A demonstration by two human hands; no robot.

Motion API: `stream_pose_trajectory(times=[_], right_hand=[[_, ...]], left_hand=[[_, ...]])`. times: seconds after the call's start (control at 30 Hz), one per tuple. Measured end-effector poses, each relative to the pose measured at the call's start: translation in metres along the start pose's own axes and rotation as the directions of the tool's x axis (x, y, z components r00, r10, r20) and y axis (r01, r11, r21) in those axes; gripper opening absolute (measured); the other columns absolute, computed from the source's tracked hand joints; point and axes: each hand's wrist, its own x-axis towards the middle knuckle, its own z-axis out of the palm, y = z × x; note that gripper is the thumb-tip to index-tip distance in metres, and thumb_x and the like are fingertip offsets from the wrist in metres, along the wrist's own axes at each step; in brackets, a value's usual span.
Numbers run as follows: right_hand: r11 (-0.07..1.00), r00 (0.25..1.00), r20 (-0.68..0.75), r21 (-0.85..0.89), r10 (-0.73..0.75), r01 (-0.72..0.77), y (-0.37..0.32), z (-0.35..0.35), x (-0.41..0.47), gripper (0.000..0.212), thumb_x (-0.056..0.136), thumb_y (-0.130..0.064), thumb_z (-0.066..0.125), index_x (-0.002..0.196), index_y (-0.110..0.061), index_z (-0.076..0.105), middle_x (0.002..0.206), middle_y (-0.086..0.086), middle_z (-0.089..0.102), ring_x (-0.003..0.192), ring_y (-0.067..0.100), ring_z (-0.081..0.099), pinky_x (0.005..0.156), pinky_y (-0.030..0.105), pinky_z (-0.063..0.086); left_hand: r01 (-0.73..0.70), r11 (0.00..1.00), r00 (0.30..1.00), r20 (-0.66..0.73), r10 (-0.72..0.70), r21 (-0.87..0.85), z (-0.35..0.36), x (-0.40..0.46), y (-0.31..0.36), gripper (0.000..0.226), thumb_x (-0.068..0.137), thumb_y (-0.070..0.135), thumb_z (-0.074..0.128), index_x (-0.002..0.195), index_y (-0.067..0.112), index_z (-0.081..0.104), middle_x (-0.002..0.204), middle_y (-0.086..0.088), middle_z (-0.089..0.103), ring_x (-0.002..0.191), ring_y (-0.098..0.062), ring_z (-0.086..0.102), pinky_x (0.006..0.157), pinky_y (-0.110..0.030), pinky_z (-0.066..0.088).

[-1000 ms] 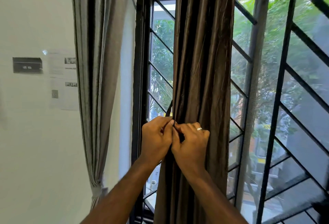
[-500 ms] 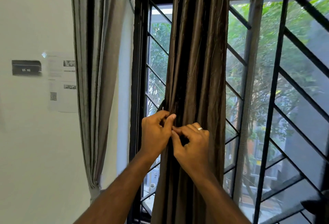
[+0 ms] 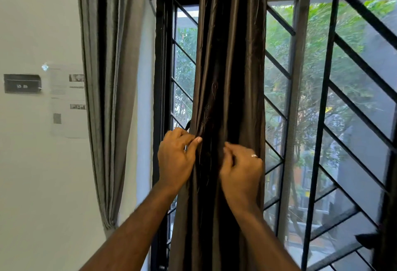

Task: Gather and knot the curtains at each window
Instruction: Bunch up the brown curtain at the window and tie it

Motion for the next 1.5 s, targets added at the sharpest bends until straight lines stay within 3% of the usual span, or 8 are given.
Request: stream_pose_trajectory(times=[0.07,0.17,0.47,0.83,1.03,1.23,1.37,1.5], right_hand=[[0.993,0.995,-0.031,0.074,0.092,-0.090,0.005,0.002,0.003,0.014,0.092,-0.008,0.064,0.099,-0.014,0.075,0.090,0.001,0.073,0.087,0.023,0.065,0.075,0.027,0.042],[0.988,0.991,0.052,0.102,-0.119,0.113,-0.012,0.009,-0.004,0.012,0.091,-0.009,0.062,0.095,-0.013,0.073,0.090,-0.002,0.072,0.085,0.016,0.058,0.077,0.027,0.040],[0.976,0.988,0.151,0.216,-0.044,0.011,-0.016,0.016,-0.003,0.010,0.092,-0.005,0.069,0.088,-0.014,0.070,0.080,-0.005,0.068,0.077,0.014,0.061,0.071,0.025,0.045],[0.968,0.973,0.205,0.244,-0.106,0.054,-0.016,0.008,-0.001,0.013,0.090,0.001,0.068,0.090,-0.012,0.068,0.082,-0.010,0.060,0.077,0.003,0.052,0.072,0.005,0.036],[0.968,0.991,-0.026,0.222,0.129,-0.120,-0.011,-0.013,0.003,0.044,0.079,-0.020,0.087,0.115,-0.008,0.066,0.110,0.003,0.056,0.087,0.007,0.052,0.078,-0.001,0.038],[0.991,0.998,0.028,0.119,-0.063,0.059,0.009,-0.006,-0.005,0.005,0.091,-0.004,0.072,0.095,-0.008,0.073,0.087,0.001,0.066,0.077,0.010,0.060,0.073,0.014,0.046],[0.975,0.987,-0.065,0.180,0.146,-0.133,0.025,-0.010,0.000,0.008,0.092,-0.002,0.071,0.088,-0.010,0.072,0.081,0.000,0.066,0.070,0.006,0.059,0.067,0.031,0.051],[0.968,0.993,0.062,0.236,-0.097,0.080,-0.004,0.007,-0.015,0.007,0.093,-0.008,0.067,0.088,-0.009,0.072,0.083,0.001,0.066,0.074,0.015,0.063,0.068,0.027,0.049]], left_hand=[[-0.011,0.999,1.000,-0.004,0.011,-0.035,0.001,-0.001,0.000,0.029,0.092,0.036,0.065,0.084,0.012,0.078,0.078,0.002,0.064,0.072,-0.018,0.061,0.064,-0.043,0.053],[-0.021,0.996,0.999,0.023,0.023,-0.089,0.003,-0.002,0.008,0.022,0.093,0.026,0.067,0.083,0.010,0.077,0.075,-0.001,0.066,0.068,-0.018,0.063,0.062,-0.042,0.052],[-0.015,0.964,0.992,0.115,0.047,-0.265,0.002,-0.006,0.014,0.024,0.097,0.013,0.061,0.078,0.004,0.073,0.065,-0.003,0.067,0.060,-0.018,0.063,0.057,-0.042,0.049],[0.021,0.971,0.983,0.181,0.024,-0.239,0.005,0.017,0.020,0.040,0.092,0.029,0.065,0.058,0.009,0.062,0.049,-0.003,0.053,0.046,-0.022,0.051,0.049,-0.042,0.044],[-0.046,0.987,0.990,0.124,0.065,-0.151,0.007,0.013,0.001,0.045,0.098,0.032,0.057,0.063,0.005,0.058,0.052,-0.004,0.050,0.049,-0.024,0.049,0.050,-0.045,0.041],[-0.104,0.989,0.990,0.089,0.114,-0.104,0.008,0.009,0.000,0.040,0.100,0.027,0.056,0.065,0.008,0.054,0.057,0.001,0.047,0.052,-0.018,0.044,0.050,-0.042,0.041],[-0.104,0.989,0.990,0.082,0.113,-0.105,0.009,0.010,-0.004,0.037,0.100,0.027,0.057,0.068,0.007,0.062,0.059,0.001,0.053,0.054,-0.017,0.049,0.053,-0.040,0.044],[-0.129,0.986,0.987,0.083,0.138,-0.101,0.016,0.009,0.009,0.035,0.096,0.016,0.063,0.063,0.010,0.054,0.057,0.008,0.042,0.052,-0.010,0.038,0.051,-0.032,0.035]])
